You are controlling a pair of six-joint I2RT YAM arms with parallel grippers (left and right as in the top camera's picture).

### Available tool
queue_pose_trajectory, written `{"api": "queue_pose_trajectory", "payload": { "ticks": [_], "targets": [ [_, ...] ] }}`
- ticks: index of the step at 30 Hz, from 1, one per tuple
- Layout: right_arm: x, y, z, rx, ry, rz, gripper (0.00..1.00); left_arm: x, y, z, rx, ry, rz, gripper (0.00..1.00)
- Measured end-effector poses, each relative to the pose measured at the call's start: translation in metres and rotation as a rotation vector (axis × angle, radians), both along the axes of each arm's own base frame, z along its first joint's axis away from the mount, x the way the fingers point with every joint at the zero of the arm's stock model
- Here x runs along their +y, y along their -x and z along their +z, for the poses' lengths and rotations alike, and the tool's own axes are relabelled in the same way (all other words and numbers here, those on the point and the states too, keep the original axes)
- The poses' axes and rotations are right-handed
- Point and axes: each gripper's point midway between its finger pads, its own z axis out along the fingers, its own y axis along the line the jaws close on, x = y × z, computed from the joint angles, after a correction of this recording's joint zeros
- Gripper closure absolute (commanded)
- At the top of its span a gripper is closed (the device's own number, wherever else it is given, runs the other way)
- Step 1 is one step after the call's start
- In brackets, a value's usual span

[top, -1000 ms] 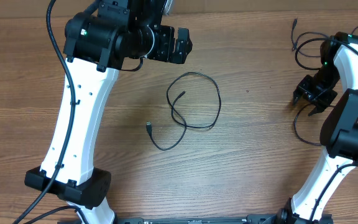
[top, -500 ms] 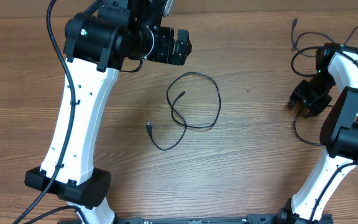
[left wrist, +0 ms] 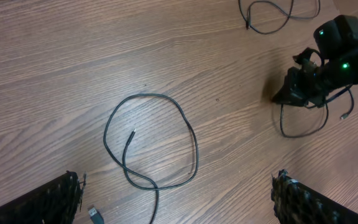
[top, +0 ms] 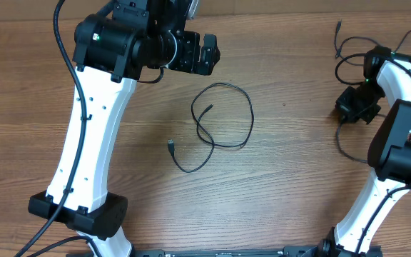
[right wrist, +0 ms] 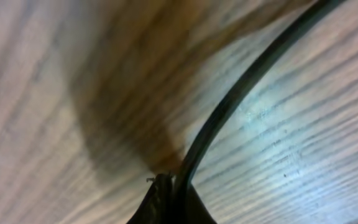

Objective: Untangle cables

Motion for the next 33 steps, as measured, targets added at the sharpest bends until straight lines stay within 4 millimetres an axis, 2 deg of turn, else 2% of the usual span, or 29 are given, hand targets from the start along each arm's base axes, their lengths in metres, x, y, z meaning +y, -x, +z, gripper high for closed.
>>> {"api": "queue_pose_trajectory", "payload": {
  "ticks": [2,9,17,22,26,27,29,31,32,33],
  "targets": [
    [-0.004,-0.01,0.004,-0.037,0.009,-0.004,0.96,0.0,0.0,0.0,0.0,0.0,0.0,0.0],
    [-0.032,-0.068,0.035,-0.264,0.074,-0.026,0.96,0.0,0.0,0.0,0.0,0.0,0.0,0.0],
    [-0.05,-0.115,0.056,-0.464,0.135,-0.03,0.96,0.0,-0.001,0.001,-0.006,0.002,0.0,0.0],
    [-0.051,-0.136,0.066,-0.563,0.128,-0.022,0.96,0.0,-0.001,0.001,-0.007,0.003,0.0,0.0],
    [-0.044,-0.14,0.067,-0.585,0.086,-0.013,0.95,-0.001,-0.003,0.003,-0.019,0.007,0.0,0.0],
    [-0.042,-0.139,0.067,-0.581,0.076,-0.012,0.92,-0.001,-0.004,0.003,-0.021,0.008,0.0,0.0],
    [-0.038,-0.136,0.065,-0.567,0.058,-0.01,0.8,-0.001,-0.004,0.003,-0.021,0.008,0.0,0.0],
    [-0.035,-0.13,0.062,-0.542,0.044,0.004,0.32,-0.002,-0.004,0.003,-0.022,0.008,0.0,0.0],
    [-0.033,-0.126,0.061,-0.527,0.036,0.018,0.23,-0.002,-0.004,0.004,-0.023,0.008,0.0,0.0],
    [-0.031,-0.122,0.059,-0.51,0.03,0.027,0.19,-0.002,-0.004,0.004,-0.024,0.009,0.0,0.01]
  ]
}}
